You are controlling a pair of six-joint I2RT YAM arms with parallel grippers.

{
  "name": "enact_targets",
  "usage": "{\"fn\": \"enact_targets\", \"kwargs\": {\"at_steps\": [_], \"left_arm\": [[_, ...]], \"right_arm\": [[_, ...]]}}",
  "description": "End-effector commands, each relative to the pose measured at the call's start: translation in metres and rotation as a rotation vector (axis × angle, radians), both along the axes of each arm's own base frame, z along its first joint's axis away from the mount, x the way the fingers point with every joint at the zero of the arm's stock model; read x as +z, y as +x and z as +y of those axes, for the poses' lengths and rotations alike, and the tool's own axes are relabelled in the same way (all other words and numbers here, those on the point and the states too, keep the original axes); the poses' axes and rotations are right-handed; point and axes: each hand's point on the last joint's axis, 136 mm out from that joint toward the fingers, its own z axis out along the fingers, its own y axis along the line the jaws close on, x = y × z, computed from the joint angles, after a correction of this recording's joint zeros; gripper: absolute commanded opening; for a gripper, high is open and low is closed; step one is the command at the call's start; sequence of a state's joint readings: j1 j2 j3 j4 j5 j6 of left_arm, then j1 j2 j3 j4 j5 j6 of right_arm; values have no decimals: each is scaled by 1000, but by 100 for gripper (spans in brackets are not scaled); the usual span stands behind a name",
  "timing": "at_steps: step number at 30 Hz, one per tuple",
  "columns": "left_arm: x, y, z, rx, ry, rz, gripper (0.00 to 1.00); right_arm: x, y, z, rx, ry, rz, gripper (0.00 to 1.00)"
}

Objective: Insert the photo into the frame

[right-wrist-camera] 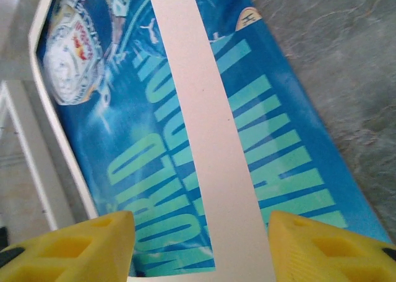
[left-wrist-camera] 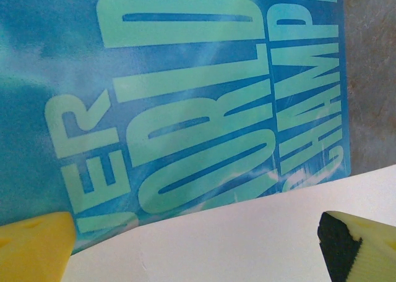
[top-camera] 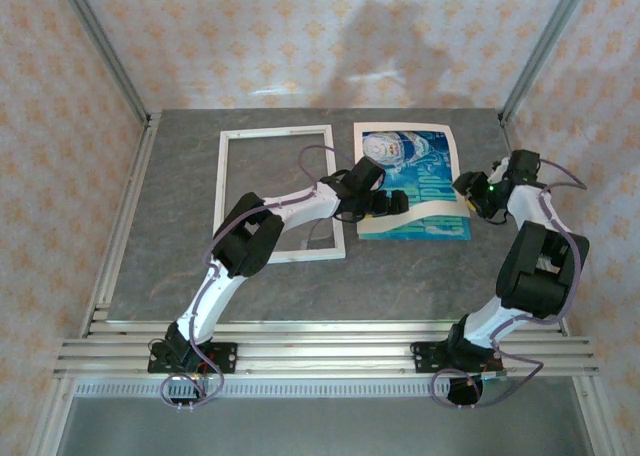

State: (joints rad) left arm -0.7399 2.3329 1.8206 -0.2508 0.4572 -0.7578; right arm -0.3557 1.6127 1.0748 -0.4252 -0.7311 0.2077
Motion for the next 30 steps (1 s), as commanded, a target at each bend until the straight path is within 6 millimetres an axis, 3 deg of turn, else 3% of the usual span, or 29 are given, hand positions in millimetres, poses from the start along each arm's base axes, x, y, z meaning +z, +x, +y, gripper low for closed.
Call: {"fn": "enact_targets", "kwargs": {"at_steps": [1, 5, 13, 20, 25, 30], "left_arm": [[-37, -21, 2, -40, 62, 84, 100], [-36, -21, 2, -41, 62, 84, 100], [-36, -22, 3, -45, 68, 82, 100], [-35, -23, 3, -46, 66, 81, 100], [-35, -24, 3, -47, 64, 81, 100], [-34, -24, 4, -46, 61, 77, 100]], "right_arm": [[10, 1, 16, 37, 111, -40, 55], [10, -1, 14, 23, 122, -30, 52], [40, 2, 15, -18, 208, -121, 60], [37, 3, 19, -81, 307, -114, 63], [39, 0, 18, -131, 328, -113, 59], [42, -10, 2, -173, 183, -77, 49]]}}
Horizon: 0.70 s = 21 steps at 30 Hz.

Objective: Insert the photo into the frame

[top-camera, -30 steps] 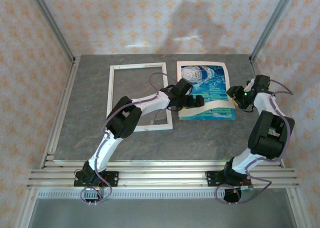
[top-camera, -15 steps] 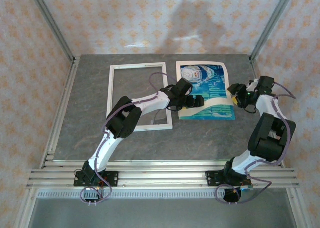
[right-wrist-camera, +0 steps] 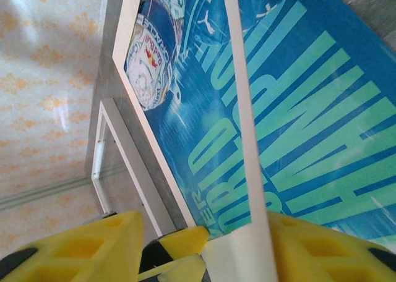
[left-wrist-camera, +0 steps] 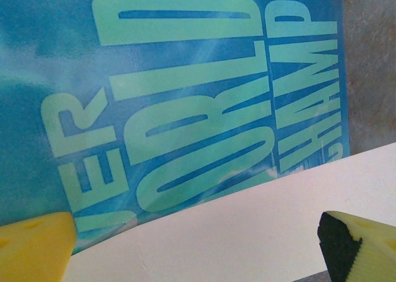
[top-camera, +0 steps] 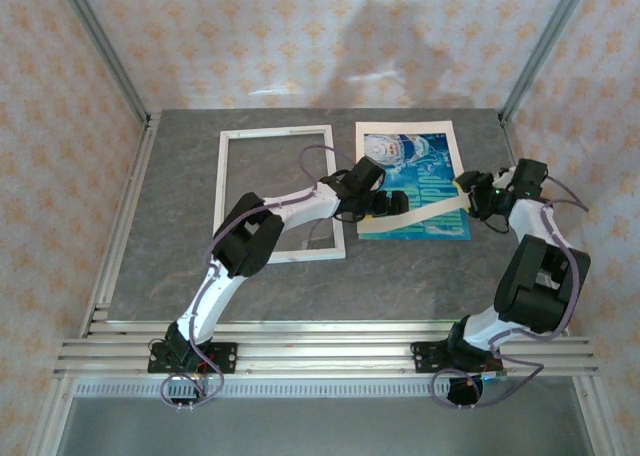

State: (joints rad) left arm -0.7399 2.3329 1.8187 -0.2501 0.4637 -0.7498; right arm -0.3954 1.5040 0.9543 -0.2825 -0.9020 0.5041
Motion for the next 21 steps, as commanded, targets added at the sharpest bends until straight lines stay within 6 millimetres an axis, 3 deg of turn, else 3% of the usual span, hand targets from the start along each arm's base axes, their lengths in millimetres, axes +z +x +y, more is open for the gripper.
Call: {"fn": "enact_targets", "kwargs": {"at_steps": [1, 10, 13, 16, 19, 21], "left_arm": [[-33, -23, 4, -35, 61, 77, 100], [-24, -20, 1, -33, 44, 60, 100], [-14, -19, -2, -46, 35, 50, 100], [17, -14, -10, -73, -3, 28, 100], [69, -4, -12, -99, -49, -43, 100], [105, 3, -3, -97, -60, -103, 100]], "right_arm": [[16, -4, -14, -33, -116, 8, 46], [13, -9, -14, -26, -132, 37, 4], [18, -9, -16, -43, -141, 35, 0], [34, -6, -17, -57, -140, 11, 0], [63, 3, -15, -68, -152, -42, 0], [87, 11, -12, -70, -164, -86, 0]]}}
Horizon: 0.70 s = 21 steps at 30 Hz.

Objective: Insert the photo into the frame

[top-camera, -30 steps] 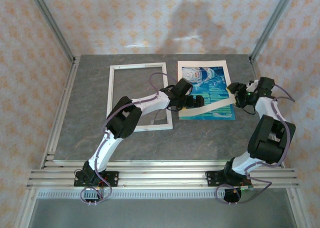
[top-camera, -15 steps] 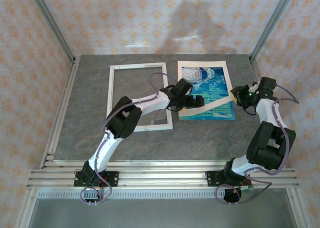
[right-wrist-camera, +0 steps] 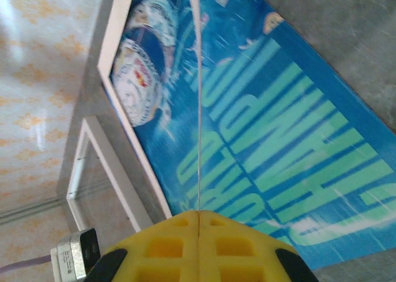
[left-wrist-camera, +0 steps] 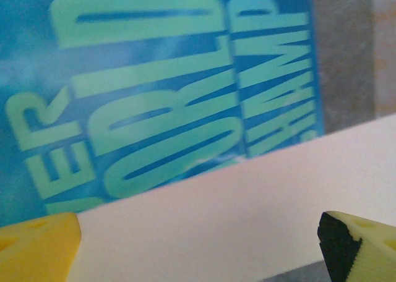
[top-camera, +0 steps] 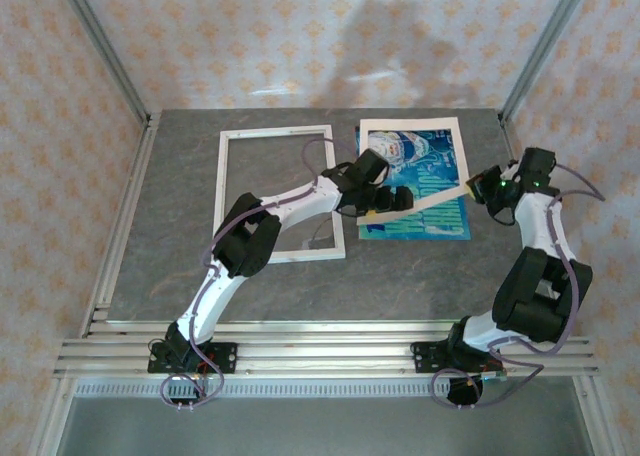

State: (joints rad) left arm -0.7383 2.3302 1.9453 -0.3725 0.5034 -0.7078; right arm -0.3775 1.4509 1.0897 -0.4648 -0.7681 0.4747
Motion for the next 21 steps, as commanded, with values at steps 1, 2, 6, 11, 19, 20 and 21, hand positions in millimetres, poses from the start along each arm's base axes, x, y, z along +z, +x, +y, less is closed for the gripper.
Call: {"fn": "enact_targets", "kwargs": {"at_steps": [1, 2, 6, 11, 19, 20, 21], "left_arm": [[86, 6, 14, -31, -52, -121, 100], [100, 9, 23, -17, -58, -146, 100], [141, 22, 79, 94, -87, -222, 100], [163, 25, 171, 282, -115, -272, 100], [132, 9, 331, 625, -64, -261, 100], [128, 6, 346, 664, -69, -258, 100], [126, 4, 365, 715, -90, -254, 100]], "right_arm": [[66, 17, 5, -10, -54, -138, 0], [78, 20, 9, -4, -58, -158, 0], [129, 38, 34, 42, -69, -257, 0], [180, 58, 72, 103, -70, -358, 0], [260, 93, 170, 245, -14, -528, 0], [269, 96, 183, 267, -3, -547, 0], [278, 101, 199, 294, 8, -565, 0]]}}
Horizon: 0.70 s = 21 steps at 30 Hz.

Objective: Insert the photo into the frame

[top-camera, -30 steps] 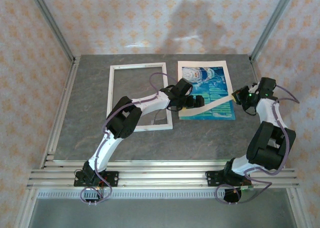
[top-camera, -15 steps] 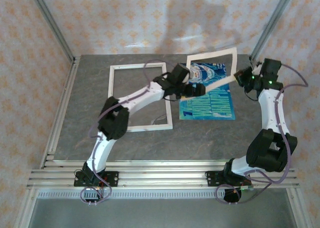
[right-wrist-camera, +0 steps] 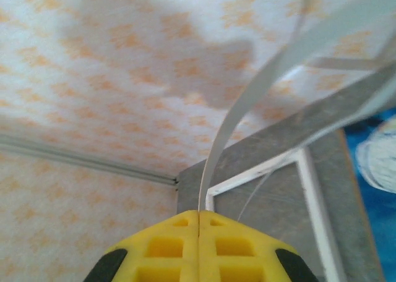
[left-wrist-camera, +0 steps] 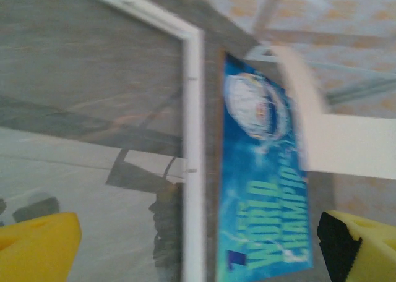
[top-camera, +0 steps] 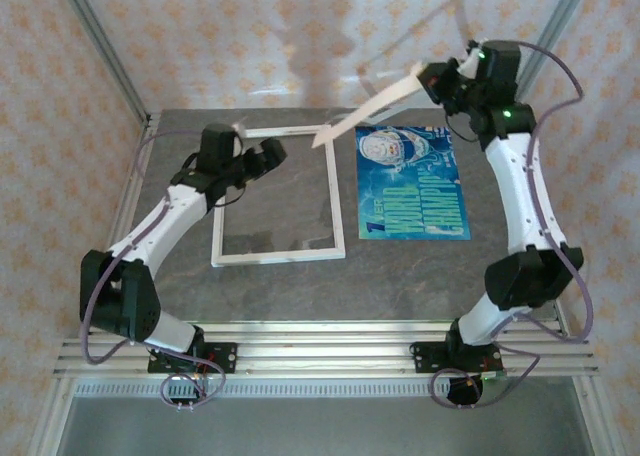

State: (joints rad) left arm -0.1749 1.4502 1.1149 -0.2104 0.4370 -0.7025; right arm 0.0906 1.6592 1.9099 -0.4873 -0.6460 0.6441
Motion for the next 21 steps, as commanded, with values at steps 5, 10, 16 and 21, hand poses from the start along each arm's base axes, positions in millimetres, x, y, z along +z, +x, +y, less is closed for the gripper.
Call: {"fn": "enact_targets", "kwargs": {"at_steps": [5, 10, 16, 21], "left_arm": [[-9, -16, 99, 266, -164, -40, 100], [-33, -30, 156, 429, -260, -21, 100], [-44, -35, 186, 491, -240, 2, 100], [-45, -35, 189, 499, -212, 6, 100]], "right_arm": [[65, 19, 97, 155, 54, -120, 0], [83, 10, 146, 260, 108, -158, 0], [39, -15, 183, 304, 9, -72, 0], [-7, -36, 197, 312, 40, 6, 0]]}}
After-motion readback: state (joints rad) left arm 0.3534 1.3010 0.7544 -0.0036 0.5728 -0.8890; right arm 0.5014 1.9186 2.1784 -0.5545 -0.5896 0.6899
